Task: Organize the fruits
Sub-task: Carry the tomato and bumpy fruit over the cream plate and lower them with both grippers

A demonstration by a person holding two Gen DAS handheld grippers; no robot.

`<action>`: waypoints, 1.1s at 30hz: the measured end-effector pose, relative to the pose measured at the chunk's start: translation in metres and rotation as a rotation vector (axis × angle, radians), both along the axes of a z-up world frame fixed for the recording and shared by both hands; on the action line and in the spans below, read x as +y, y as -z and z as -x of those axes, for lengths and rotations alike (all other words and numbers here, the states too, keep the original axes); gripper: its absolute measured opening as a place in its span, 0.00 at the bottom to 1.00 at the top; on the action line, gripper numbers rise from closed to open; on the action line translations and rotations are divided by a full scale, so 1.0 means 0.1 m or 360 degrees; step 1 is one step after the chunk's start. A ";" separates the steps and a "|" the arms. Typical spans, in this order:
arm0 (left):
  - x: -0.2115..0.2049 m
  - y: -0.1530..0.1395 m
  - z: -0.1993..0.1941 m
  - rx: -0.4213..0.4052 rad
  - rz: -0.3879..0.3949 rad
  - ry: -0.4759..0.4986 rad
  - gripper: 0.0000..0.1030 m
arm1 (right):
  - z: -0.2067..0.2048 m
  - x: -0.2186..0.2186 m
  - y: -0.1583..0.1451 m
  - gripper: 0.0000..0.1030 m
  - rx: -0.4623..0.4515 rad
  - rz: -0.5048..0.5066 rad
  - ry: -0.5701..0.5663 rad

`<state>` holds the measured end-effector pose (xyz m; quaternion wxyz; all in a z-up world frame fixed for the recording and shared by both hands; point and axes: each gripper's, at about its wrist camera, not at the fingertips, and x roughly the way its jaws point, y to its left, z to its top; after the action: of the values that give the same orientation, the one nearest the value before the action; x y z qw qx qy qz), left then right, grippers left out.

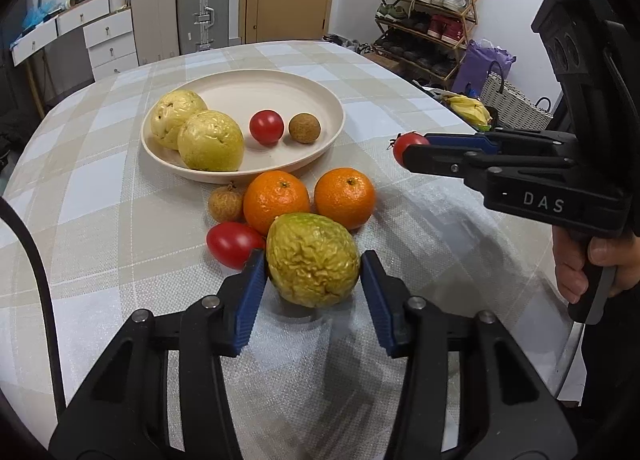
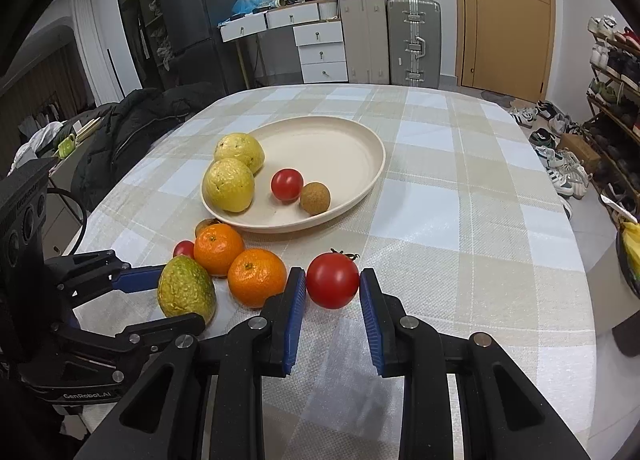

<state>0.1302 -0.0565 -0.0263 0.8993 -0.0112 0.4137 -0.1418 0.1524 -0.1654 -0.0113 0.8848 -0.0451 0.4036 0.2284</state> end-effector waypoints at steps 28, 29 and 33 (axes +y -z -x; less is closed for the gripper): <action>0.25 -0.37 0.15 -0.0236 0.0034 -0.0103 0.43 | 0.19 0.05 -0.30 0.27 -0.0201 -0.0130 -0.0073; 0.26 -0.37 0.15 -0.0238 0.0035 -0.0111 0.43 | 0.20 0.05 -0.30 0.27 -0.0207 -0.0133 -0.0074; 0.30 -0.40 0.15 -0.0252 0.0036 -0.0133 0.43 | 0.22 0.04 -0.34 0.28 -0.0229 -0.0158 -0.0080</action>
<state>0.1155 -0.0266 0.0137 0.9341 -0.0273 0.3389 -0.1091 0.1299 -0.1609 0.0229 0.9067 -0.0277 0.3258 0.2662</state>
